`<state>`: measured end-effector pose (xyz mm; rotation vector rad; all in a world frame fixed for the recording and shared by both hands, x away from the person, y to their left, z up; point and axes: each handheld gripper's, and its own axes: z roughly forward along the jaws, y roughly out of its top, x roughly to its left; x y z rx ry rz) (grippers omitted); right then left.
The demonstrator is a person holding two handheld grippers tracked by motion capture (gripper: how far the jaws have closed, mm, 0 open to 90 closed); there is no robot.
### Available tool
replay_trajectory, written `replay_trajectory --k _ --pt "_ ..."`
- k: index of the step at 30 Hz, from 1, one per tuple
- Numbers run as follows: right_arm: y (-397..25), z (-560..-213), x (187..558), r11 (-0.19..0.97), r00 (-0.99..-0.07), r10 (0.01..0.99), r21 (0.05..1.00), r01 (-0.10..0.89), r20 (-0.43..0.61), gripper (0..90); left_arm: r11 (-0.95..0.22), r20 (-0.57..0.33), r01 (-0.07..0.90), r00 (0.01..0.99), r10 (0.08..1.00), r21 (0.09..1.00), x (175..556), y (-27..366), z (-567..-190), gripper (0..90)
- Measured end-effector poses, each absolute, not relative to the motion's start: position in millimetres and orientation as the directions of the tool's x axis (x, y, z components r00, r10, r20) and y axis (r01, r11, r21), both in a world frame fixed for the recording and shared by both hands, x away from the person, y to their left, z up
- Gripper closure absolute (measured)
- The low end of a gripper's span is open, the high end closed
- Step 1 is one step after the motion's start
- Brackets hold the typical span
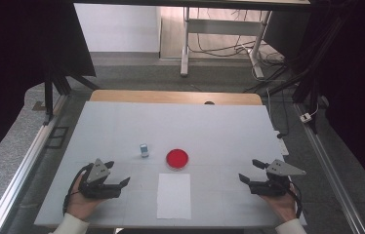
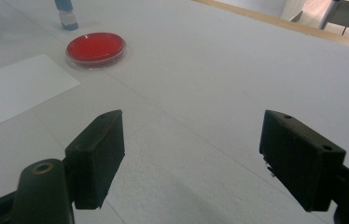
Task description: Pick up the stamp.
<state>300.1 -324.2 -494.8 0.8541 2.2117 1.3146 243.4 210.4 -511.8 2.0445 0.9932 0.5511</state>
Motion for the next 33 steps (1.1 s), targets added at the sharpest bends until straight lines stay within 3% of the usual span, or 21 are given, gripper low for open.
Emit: replay_trajectory --k 33 --pt "-319 -497 298 0.373 -0.732 0.679 0.881 0.291 -0.046 23.2 -0.461 0.075 0.413 0.676 0.733 0.785 282 199 -473 21.8"
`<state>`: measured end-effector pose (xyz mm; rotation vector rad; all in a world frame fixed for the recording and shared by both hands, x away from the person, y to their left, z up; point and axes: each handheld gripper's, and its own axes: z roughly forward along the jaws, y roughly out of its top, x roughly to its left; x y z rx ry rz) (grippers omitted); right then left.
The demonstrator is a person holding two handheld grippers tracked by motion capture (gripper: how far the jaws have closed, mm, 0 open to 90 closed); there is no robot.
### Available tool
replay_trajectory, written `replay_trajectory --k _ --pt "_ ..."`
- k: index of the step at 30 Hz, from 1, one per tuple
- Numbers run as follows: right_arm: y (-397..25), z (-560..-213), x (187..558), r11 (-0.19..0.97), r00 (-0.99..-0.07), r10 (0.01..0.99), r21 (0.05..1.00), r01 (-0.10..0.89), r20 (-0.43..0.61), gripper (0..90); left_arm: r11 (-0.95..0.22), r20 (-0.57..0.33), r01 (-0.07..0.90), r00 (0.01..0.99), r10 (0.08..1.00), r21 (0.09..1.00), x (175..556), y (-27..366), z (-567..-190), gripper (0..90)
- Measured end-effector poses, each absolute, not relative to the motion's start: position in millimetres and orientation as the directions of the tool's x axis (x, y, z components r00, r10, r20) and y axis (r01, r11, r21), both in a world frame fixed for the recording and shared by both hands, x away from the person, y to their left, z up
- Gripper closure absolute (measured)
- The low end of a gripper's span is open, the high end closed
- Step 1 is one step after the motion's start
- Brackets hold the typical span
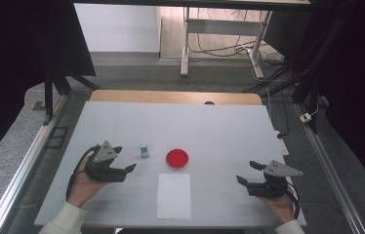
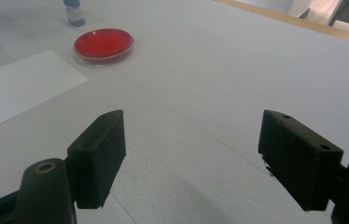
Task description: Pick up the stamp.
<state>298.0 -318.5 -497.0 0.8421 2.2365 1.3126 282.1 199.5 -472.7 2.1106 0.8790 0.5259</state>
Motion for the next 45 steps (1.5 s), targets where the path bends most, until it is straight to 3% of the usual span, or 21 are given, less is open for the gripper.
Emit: replay_trajectory --k 45 --pt "-315 -503 300 0.398 -0.741 0.670 0.863 0.311 -0.042 25.0 -0.599 0.062 0.425 0.780 0.623 0.678 373 175 -479 27.5"
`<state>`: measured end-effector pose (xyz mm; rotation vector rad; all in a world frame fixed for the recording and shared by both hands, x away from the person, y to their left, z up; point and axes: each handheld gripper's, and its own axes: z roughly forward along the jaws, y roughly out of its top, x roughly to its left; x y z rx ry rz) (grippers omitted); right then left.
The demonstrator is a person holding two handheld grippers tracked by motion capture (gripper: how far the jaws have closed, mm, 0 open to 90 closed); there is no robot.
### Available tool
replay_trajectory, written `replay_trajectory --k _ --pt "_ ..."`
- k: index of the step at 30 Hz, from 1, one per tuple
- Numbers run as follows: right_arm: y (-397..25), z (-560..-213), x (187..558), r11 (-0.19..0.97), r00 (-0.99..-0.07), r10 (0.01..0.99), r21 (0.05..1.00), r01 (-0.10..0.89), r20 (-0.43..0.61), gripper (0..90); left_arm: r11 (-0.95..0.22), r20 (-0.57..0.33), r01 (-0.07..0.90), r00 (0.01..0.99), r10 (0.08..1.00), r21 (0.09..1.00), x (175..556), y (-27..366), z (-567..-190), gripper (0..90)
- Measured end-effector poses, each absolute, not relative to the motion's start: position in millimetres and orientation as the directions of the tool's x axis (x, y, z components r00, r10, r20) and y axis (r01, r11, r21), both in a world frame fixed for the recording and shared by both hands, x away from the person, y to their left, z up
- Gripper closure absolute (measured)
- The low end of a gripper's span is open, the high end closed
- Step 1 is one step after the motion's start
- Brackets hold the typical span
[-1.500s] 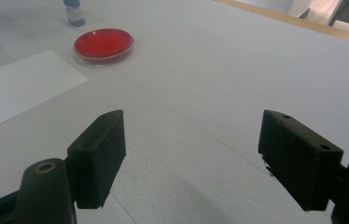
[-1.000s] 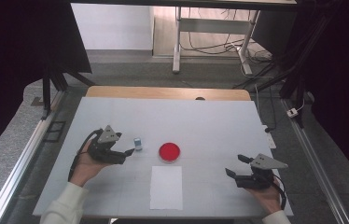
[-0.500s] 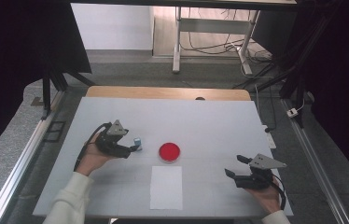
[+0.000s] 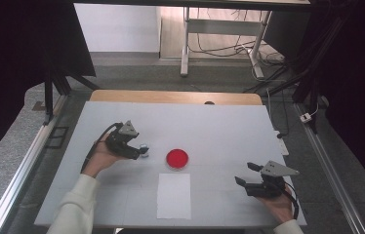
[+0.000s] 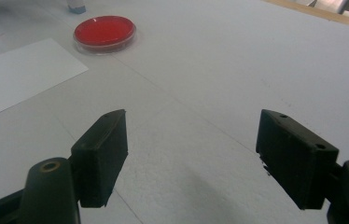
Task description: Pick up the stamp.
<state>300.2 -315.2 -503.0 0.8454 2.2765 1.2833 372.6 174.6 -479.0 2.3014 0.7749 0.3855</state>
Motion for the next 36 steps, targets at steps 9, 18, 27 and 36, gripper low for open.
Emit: replay_trajectory --k 9,18,27,36 --pt "-315 -503 300 0.393 -0.741 0.671 0.866 0.309 -0.040 25.2 -0.625 0.064 0.421 0.795 0.603 0.657 376 169 -488 33.7" --pt "-316 -504 300 0.403 -0.727 0.685 0.857 0.320 -0.051 25.3 -0.632 0.070 0.410 0.802 0.594 0.658 377 168 -494 45.0" --pt "-316 -504 300 0.406 -0.735 0.677 0.857 0.318 -0.048 25.3 -0.643 0.093 0.397 0.803 0.589 0.655 378 166 -501 54.2" --pt "-317 -505 300 0.405 -0.730 0.682 0.856 0.321 -0.049 25.4 -0.655 0.113 0.375 0.809 0.577 0.657 377 164 -501 66.0"
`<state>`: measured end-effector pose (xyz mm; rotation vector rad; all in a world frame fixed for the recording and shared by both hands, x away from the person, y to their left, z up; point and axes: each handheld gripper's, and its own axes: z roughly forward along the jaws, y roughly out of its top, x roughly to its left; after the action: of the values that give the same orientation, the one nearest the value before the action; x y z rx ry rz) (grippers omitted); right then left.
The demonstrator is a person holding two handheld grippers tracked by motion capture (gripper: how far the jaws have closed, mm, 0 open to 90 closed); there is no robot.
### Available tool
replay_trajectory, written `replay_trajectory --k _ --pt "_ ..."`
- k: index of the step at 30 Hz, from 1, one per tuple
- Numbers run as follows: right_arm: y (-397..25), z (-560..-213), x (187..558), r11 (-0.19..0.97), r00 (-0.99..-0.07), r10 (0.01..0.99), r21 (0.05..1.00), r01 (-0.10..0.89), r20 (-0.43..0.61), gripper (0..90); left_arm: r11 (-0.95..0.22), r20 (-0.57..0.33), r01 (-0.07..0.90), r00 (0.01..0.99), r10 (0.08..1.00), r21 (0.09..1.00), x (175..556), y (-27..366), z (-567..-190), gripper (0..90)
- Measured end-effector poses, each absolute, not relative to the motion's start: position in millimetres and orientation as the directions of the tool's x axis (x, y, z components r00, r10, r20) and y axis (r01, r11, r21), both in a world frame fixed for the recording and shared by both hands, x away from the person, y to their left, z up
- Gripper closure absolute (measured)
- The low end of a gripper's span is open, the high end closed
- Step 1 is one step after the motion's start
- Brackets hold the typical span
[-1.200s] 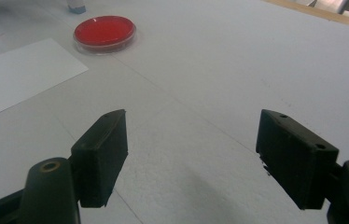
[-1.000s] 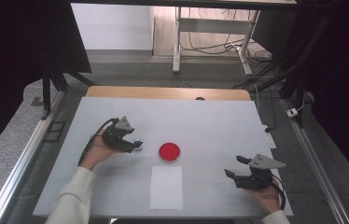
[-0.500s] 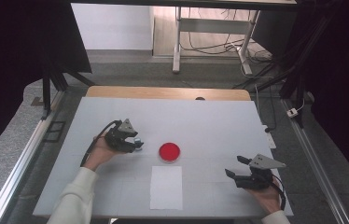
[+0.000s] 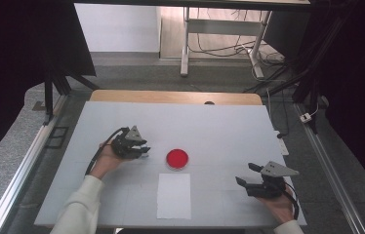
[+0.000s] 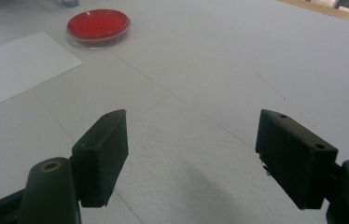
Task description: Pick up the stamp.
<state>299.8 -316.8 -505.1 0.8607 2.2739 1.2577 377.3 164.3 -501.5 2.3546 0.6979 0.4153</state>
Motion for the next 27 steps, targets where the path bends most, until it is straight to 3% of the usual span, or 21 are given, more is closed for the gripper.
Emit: replay_trajectory --k 8,27 --pt "-317.0 -505.1 299.7 0.406 -0.729 0.682 0.856 0.321 -0.050 25.4 -0.636 0.082 0.366 0.823 0.561 0.679 376.2 163.6 -501.9 74.3" --pt "-318.2 -503.8 298.9 0.402 -0.724 0.687 0.860 0.316 -0.055 25.7 -0.618 0.075 0.383 0.808 0.584 0.686 374.4 165.0 -497.9 75.2"
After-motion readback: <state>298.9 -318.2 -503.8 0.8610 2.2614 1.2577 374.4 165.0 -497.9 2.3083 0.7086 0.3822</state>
